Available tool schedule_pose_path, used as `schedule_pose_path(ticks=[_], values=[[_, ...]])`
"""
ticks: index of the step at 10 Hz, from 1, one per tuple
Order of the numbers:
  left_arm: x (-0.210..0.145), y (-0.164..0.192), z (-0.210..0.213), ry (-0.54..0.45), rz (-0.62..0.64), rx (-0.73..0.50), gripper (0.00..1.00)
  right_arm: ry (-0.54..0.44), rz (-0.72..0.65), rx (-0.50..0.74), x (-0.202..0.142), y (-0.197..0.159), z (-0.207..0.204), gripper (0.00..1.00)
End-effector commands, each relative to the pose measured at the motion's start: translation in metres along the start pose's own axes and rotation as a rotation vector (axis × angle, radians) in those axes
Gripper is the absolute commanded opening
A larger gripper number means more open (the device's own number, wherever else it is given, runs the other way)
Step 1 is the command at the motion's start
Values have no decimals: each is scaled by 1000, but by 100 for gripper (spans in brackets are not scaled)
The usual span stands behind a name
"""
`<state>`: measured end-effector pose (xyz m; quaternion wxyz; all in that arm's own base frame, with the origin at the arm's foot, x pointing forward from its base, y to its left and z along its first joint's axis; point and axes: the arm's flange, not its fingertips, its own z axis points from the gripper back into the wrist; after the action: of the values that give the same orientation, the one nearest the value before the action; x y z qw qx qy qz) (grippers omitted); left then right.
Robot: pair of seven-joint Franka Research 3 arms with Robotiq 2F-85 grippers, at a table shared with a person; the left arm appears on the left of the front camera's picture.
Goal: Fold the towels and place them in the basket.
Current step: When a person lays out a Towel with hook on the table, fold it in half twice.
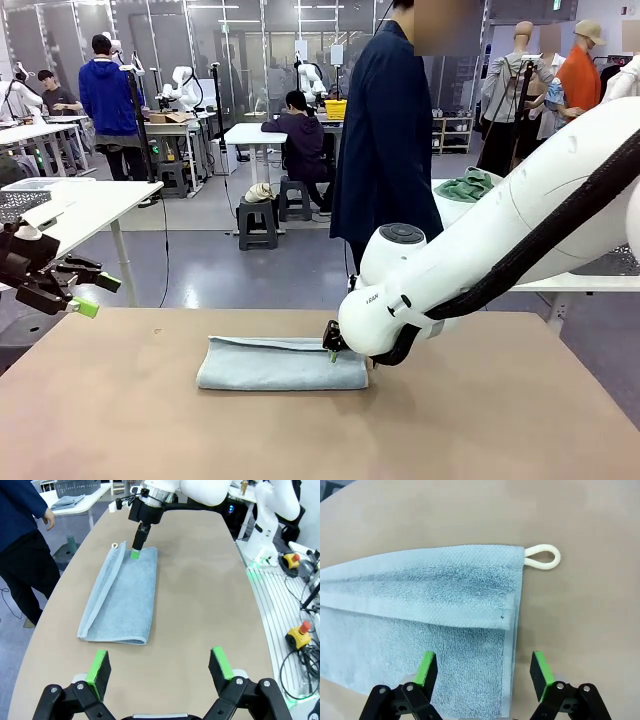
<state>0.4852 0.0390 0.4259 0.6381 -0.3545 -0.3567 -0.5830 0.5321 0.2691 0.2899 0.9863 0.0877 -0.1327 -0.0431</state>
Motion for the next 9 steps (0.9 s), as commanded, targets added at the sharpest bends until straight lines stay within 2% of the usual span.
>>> schedule_pose_path(ticks=[1, 3, 6, 9], values=[[0, -1, 1, 6, -3, 5, 100, -12, -62, -50, 5, 13, -6, 94], [0, -1, 1, 6, -3, 5, 100, -3, -74, -57, 8, 13, -7, 75], [0, -1, 1, 6, -3, 5, 100, 10, -89, -68, 8, 14, -11, 75], [0, -1, 1, 6, -3, 5, 100, 25, -96, -81, 8, 13, -14, 45]])
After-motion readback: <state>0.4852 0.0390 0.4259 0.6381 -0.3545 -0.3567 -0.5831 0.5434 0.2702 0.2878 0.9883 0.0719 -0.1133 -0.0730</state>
